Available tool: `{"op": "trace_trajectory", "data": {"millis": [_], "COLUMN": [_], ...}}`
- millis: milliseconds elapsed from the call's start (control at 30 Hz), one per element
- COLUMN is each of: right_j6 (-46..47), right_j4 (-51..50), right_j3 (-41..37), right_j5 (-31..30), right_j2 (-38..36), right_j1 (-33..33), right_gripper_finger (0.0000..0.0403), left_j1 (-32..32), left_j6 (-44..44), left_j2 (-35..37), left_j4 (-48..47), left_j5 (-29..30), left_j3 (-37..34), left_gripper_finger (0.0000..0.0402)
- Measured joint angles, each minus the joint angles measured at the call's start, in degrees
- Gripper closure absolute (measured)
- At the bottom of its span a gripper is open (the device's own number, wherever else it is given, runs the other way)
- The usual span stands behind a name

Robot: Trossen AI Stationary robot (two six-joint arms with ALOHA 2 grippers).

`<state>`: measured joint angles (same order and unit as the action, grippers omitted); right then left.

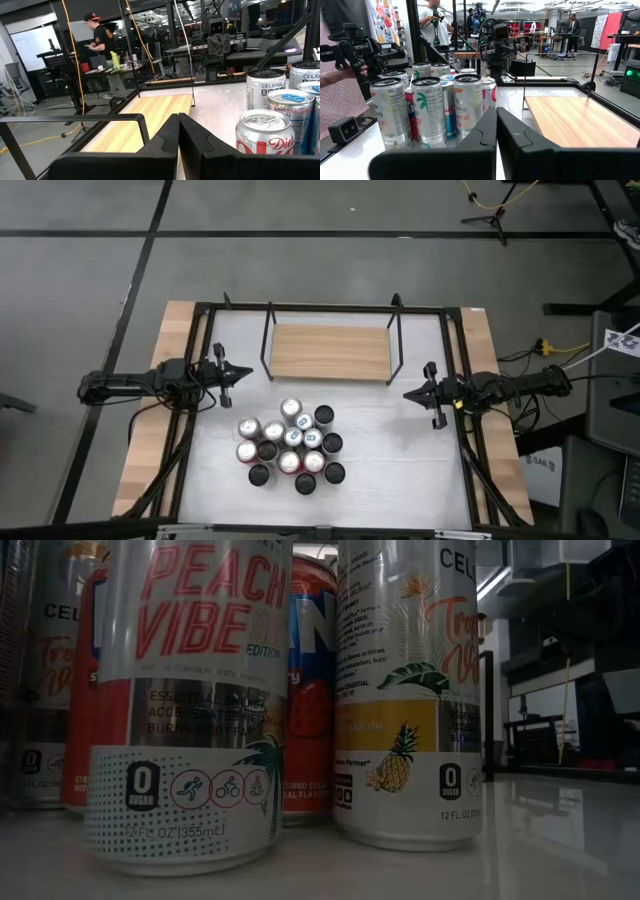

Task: Place canned beverage on shelf
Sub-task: Put the red silver soda can onto the shelf

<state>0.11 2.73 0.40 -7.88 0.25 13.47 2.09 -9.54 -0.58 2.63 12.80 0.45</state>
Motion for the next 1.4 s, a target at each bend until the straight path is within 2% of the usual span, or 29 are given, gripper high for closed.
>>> {"op": "trace_trajectory", "data": {"millis": [467,600,733,1133,1267,1400], "right_j6": [0.0,0.0,0.0,0.0,0.0,0.0], "right_j4": [0.2,0.2,0.2,0.2,0.2,0.2], "right_j3": [0.0,0.0,0.0,0.0,0.0,0.0], "right_j5": [-1.5,-1.5,-1.5,-1.5,-1.5,-1.5], "right_j2": [0.0,0.0,0.0,0.0,0.0,0.0], "right_j1": [0.0,0.0,0.0,0.0,0.0,0.0], "right_gripper_finger": [0.0398,0.0398,0.0398,0.0398,0.0398,0.0398], "left_j1": [0.0,0.0,0.0,0.0,0.0,0.0], "left_j6": [0.1,3.9,8.2,17.6,20.0,20.1], "left_j2": [0.0,0.0,0.0,-0.2,-0.2,-0.2], "left_j4": [1.8,2.2,2.2,2.1,2.1,2.1], "left_j5": [-0.5,-0.2,1.7,8.0,9.1,9.1], "left_j3": [0.0,0.0,0.0,0.0,0.0,0.0], "left_gripper_finger": [0.0401,0.0395,0.0358,0.0192,0.0165,0.0157]}}
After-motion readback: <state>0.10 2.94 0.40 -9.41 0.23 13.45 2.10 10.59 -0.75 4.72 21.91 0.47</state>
